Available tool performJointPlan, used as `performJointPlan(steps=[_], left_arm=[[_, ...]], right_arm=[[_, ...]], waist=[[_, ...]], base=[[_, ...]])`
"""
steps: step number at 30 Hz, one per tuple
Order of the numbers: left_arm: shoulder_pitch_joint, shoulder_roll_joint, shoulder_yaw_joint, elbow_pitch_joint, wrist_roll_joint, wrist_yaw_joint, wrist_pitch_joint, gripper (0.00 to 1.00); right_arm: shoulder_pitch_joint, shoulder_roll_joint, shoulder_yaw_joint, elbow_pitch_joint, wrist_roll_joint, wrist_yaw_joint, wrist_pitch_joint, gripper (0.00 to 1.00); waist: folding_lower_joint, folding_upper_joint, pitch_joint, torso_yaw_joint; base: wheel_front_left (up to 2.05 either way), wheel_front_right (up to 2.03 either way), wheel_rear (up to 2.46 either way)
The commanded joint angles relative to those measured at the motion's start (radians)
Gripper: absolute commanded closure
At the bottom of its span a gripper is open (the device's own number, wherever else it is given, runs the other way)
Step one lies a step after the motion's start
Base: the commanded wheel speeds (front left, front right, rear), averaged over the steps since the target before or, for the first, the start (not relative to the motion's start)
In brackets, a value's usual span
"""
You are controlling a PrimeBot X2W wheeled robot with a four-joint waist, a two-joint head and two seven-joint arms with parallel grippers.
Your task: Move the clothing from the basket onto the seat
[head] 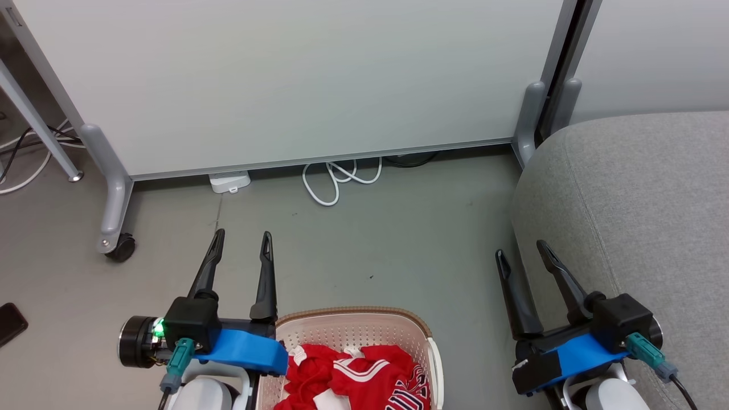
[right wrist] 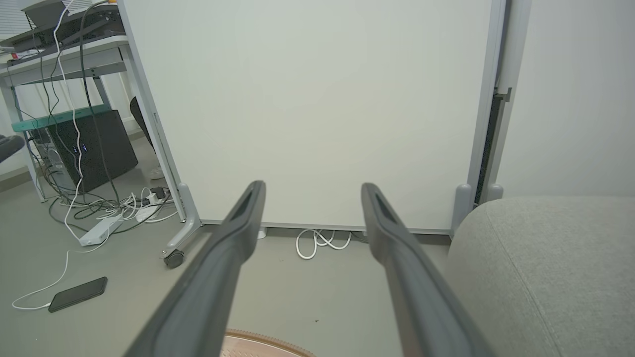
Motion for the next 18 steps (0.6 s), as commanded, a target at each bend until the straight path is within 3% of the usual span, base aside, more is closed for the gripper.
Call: performJointPlan(steps=[1, 9, 18], left_arm=[[-0.015, 0.004, -0.005, -0.004, 0.018, 0.005, -0.010, 0.00], [-0.016, 0.004, -0.014, -0.002, 0.087, 0.010, -0.026, 0.00], [-0.011, 0.003, -0.005, 0.003, 0.081, 0.001, -0.026, 0.00]], right_arm=[[-0.013, -0.006, 0.003, 0.001, -0.020, 0.002, -0.007, 0.00], [-0.016, -0.006, 0.016, 0.000, -0.090, 0.002, -0.024, 0.00], [-0.016, -0.006, 0.015, 0.001, -0.082, 0.002, -0.023, 0.00]], waist=[[0.0000, 0.0000, 0.000, 0.001], [0.0000, 0.0000, 0.001, 0.005], [0.0000, 0.0000, 0.000, 0.002]], base=[[0.00, 0.00, 0.00], [0.00, 0.00, 0.00], [0.00, 0.00, 0.00]])
